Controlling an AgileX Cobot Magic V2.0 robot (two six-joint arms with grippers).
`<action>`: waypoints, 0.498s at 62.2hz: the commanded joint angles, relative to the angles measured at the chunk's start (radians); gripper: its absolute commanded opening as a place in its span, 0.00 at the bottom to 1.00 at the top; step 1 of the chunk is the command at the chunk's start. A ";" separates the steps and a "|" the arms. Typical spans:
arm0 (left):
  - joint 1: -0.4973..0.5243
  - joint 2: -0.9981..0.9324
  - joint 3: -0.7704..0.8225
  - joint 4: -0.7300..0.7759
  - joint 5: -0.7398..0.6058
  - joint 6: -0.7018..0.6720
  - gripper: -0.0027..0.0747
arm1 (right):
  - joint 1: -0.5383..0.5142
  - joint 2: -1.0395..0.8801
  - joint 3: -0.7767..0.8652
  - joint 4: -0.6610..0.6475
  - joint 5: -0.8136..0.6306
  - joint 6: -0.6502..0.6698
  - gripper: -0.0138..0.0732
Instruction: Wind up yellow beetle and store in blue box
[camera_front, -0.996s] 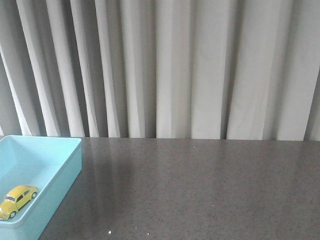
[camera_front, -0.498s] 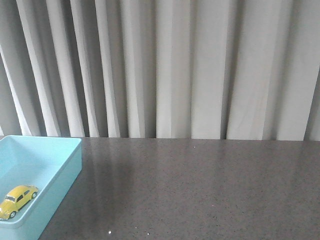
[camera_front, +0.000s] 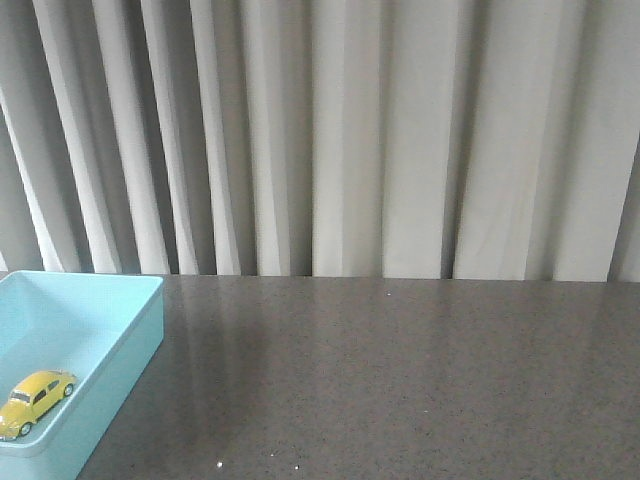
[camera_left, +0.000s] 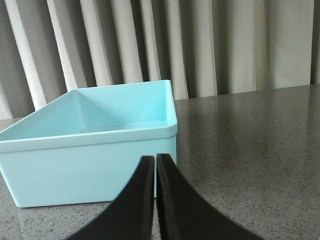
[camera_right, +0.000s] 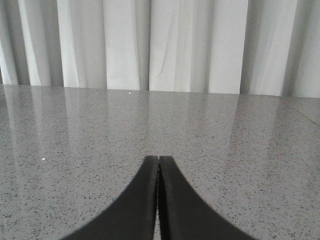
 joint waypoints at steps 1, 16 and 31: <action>-0.002 -0.017 -0.009 -0.010 -0.079 -0.007 0.03 | -0.007 -0.009 0.004 -0.003 -0.082 -0.006 0.15; -0.002 -0.017 -0.009 -0.010 -0.079 -0.007 0.03 | -0.007 -0.009 0.005 -0.004 -0.094 0.026 0.15; -0.002 -0.017 -0.009 -0.010 -0.079 -0.007 0.03 | -0.007 -0.011 0.005 -0.164 -0.113 0.263 0.15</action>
